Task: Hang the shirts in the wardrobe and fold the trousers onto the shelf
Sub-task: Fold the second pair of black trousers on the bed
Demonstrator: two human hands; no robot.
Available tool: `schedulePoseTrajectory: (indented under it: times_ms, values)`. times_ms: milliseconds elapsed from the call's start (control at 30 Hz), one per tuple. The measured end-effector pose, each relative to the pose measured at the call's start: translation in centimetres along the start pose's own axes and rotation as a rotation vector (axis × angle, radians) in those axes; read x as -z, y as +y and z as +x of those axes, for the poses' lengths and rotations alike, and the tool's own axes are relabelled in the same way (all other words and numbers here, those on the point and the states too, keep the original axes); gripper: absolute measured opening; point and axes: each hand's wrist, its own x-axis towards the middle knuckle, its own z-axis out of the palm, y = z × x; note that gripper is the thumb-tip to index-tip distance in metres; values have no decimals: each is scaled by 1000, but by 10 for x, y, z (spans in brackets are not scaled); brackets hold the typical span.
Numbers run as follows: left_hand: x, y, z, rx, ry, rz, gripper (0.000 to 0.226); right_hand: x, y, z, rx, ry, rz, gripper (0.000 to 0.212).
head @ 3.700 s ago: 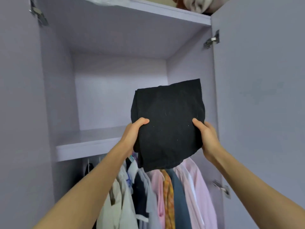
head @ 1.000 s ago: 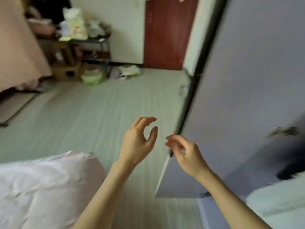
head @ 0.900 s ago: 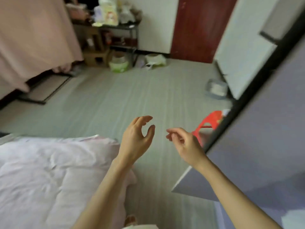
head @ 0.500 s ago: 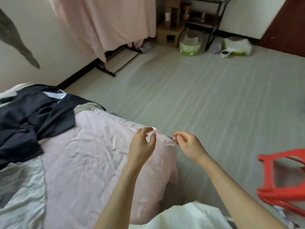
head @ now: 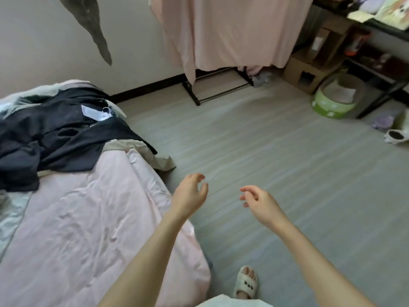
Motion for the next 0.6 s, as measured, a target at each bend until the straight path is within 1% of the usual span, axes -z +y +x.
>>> schedulePoseTrajectory:
  times_ms: [33, 100, 133, 200, 333, 433, 500, 600]
  values:
    - [-6, 19, 17, 5, -5, -18, 30, 20, 0, 18, -19, 31, -13, 21]
    - [-11, 44, 42, 12, 35, -51, 29, 44, -10, 51, -32, 78, -7, 22]
    - [-9, 47, 51, 26, 67, -65, 28, 48, -19, 67, -25, 77, 4, 21]
    - [1, 42, 63, 95, 126, -96, 27, 42, -43, 96, 13, 9, 10, 21]
    - [44, 0, 83, 304, 242, -101, 27, -4, -104, 146, 125, -229, 1, 23]
    - [84, -39, 104, 406, 366, -95, 26, -42, -152, 180, 214, -380, -46, 22]
    - [116, -73, 128, 473, 430, -116, 25, -76, -188, 210, 266, -450, -101, 24]
    - [157, -115, 166, 534, 489, -144, 27, -121, -237, 251, 331, -483, -162, 27]
